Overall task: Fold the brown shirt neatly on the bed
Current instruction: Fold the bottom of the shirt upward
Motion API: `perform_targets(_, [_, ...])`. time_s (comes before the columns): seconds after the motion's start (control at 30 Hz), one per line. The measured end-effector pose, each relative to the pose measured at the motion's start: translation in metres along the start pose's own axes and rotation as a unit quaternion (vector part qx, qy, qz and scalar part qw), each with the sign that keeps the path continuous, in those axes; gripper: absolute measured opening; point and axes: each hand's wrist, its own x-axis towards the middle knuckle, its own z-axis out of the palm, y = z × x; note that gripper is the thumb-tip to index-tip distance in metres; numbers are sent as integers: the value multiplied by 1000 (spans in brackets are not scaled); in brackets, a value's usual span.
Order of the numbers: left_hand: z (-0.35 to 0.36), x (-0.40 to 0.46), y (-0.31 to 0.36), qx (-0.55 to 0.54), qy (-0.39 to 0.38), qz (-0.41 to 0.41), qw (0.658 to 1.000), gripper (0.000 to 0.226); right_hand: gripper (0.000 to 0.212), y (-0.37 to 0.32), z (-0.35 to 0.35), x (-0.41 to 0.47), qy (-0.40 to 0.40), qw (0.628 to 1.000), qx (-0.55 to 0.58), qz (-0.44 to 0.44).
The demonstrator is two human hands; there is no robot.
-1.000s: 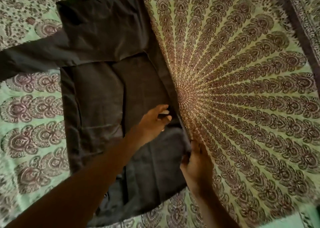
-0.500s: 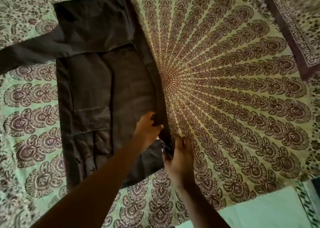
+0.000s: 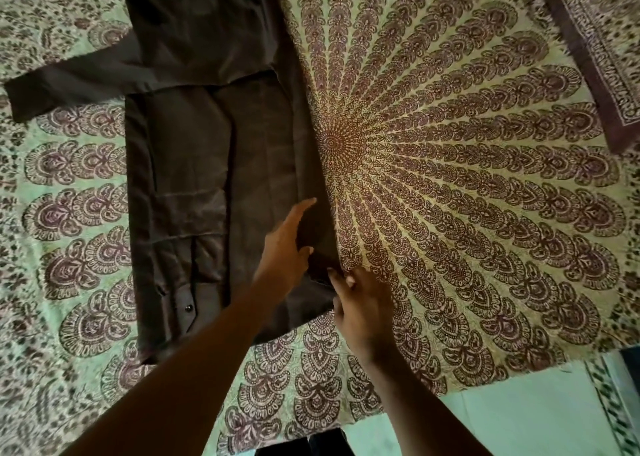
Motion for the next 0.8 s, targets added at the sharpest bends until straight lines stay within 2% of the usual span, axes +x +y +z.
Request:
perform_targets(0.1, [0,-2,1,71,-19,-14,997,72,54,3,3,-4,-8,999,-29,-24])
perform_targets(0.17, [0,-5,-2,93,-60,-24,994,79,39,3,4,-6,4,998,-42,-36])
perform_targets(0.27, [-2,-11,-7,143,-113,9,983,91,25,2,3,-7,23,999,-1,-31])
perform_targets(0.37, [-5,-15,-8,227,-101,22,968,99,22,-1,-1,6,65,995,67,20])
perform_targets(0.43, [-9,-13,-7,294,-84,30,952,109,26,0,-6,26,78,993,87,18])
perform_targets(0.5, [-12,-6,-9,348,-93,56,931,122,34,4,-10,53,55,995,86,-19])
perform_targets(0.6, [-15,4,-18,389,-136,59,909,135,45,11,-15,89,-58,995,28,-73])
perform_targets(0.67, [-15,7,-24,394,-148,43,906,138,55,16,-14,96,-115,989,-10,-92])
perform_targets(0.8, [-14,7,-27,377,-167,31,910,141,67,28,-16,71,-145,983,-31,-110])
